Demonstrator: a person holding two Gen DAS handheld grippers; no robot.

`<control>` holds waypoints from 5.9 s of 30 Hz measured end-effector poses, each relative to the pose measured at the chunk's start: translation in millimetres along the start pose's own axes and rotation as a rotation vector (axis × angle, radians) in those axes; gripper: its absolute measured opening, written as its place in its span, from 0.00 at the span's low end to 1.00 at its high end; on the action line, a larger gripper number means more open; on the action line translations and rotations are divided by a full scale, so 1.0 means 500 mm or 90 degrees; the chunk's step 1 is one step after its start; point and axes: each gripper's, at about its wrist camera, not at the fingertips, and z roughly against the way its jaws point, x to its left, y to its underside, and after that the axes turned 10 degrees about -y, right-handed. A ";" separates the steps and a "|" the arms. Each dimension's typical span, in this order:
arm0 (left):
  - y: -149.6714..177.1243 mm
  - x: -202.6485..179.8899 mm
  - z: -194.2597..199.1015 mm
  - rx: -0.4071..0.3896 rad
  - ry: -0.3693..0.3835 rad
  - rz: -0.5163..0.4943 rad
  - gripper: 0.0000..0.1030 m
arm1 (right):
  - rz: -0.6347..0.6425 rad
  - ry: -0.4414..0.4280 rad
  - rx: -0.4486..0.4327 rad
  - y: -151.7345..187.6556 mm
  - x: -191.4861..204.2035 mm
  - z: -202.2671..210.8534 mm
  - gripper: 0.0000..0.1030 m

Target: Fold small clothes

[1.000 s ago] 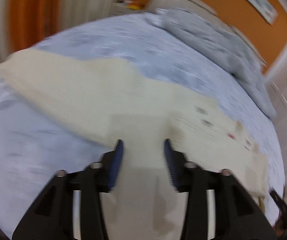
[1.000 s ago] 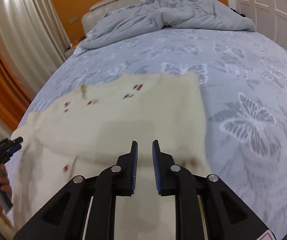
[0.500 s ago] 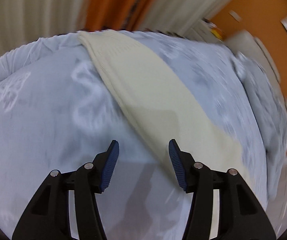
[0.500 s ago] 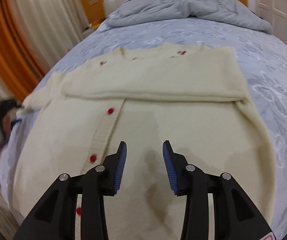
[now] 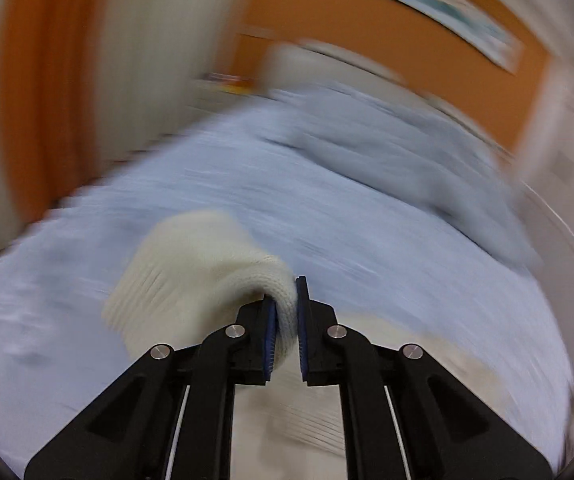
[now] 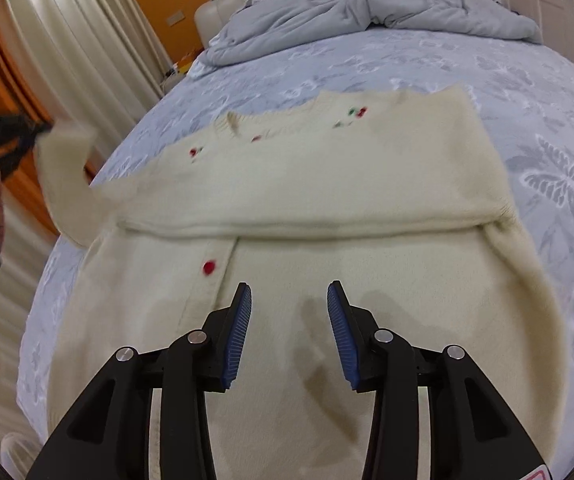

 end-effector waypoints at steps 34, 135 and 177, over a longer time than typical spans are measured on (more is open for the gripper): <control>0.261 0.193 -0.155 0.154 -0.040 0.218 0.28 | -0.126 -0.063 -0.085 -0.152 -0.066 -0.056 0.18; 0.524 0.231 0.208 0.308 -0.084 -0.017 0.36 | -0.284 0.011 0.032 0.345 -0.136 0.278 0.56; 0.563 0.315 0.682 0.322 0.083 0.049 0.07 | -0.003 -0.180 0.011 0.482 0.059 0.676 0.07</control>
